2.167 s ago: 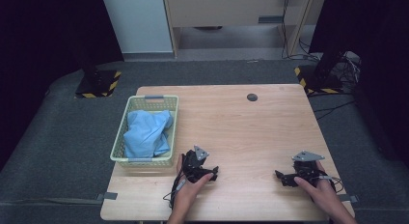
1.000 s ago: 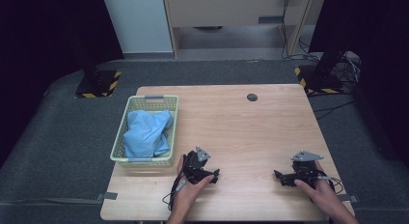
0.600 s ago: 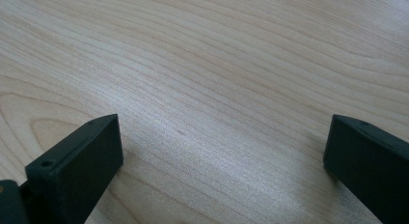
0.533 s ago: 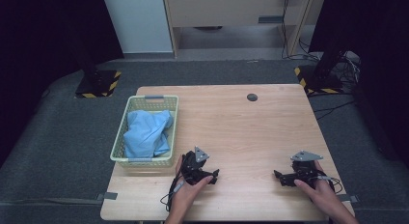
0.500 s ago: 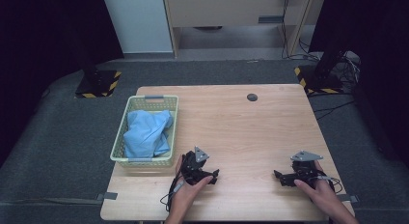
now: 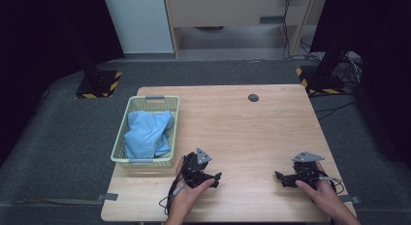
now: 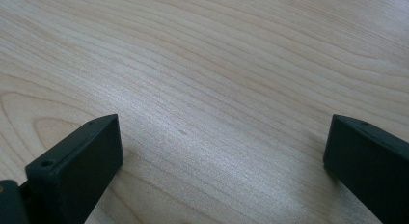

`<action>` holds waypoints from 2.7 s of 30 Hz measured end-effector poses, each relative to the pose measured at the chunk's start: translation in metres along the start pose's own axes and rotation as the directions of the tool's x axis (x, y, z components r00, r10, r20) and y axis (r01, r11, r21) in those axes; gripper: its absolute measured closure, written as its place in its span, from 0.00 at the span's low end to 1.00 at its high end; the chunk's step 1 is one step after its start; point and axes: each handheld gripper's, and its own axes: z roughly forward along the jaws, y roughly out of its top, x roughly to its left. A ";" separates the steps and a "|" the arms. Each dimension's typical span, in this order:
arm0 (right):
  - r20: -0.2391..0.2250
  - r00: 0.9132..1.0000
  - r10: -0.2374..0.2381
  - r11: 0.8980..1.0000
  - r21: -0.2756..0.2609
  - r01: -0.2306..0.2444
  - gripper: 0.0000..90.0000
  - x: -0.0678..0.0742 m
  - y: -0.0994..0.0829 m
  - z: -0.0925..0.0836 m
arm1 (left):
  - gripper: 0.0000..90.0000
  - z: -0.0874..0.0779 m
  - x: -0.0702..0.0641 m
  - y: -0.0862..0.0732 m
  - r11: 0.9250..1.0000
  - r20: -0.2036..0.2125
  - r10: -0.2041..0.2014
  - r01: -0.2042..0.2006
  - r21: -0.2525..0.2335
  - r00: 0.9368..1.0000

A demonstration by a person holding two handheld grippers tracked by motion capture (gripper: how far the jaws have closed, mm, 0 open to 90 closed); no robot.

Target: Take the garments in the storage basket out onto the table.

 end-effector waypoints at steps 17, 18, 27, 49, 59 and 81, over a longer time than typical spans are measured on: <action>-0.008 1.000 -0.005 1.000 0.001 0.005 0.01 0.000 0.000 0.000 | 0.05 -0.022 -0.005 0.016 1.000 0.019 0.027 -0.027 -0.014 0.999; -0.008 1.000 -0.006 1.000 0.000 0.006 0.01 0.000 0.000 0.000 | 0.05 -0.024 -0.005 0.017 0.999 0.019 0.030 -0.030 -0.013 0.999; -0.007 1.000 -0.005 1.000 0.000 0.005 0.01 0.000 0.000 0.000 | 0.05 -0.034 -0.007 0.022 0.999 0.024 0.041 -0.040 -0.029 0.999; -0.006 1.000 -0.005 1.000 0.000 0.005 0.01 0.001 0.000 0.000 | 0.04 -0.042 -0.007 0.026 0.998 0.022 0.036 -0.035 -0.050 0.999; -0.007 1.000 -0.004 1.000 0.001 0.004 0.01 0.001 0.000 0.000 | 0.03 -0.048 -0.007 0.028 0.998 0.018 0.040 -0.039 -0.051 0.999; -0.007 1.000 -0.005 1.000 0.001 0.005 0.01 0.001 0.000 0.000 | 0.04 -0.072 0.006 0.033 0.997 -0.005 0.040 -0.040 -0.063 0.999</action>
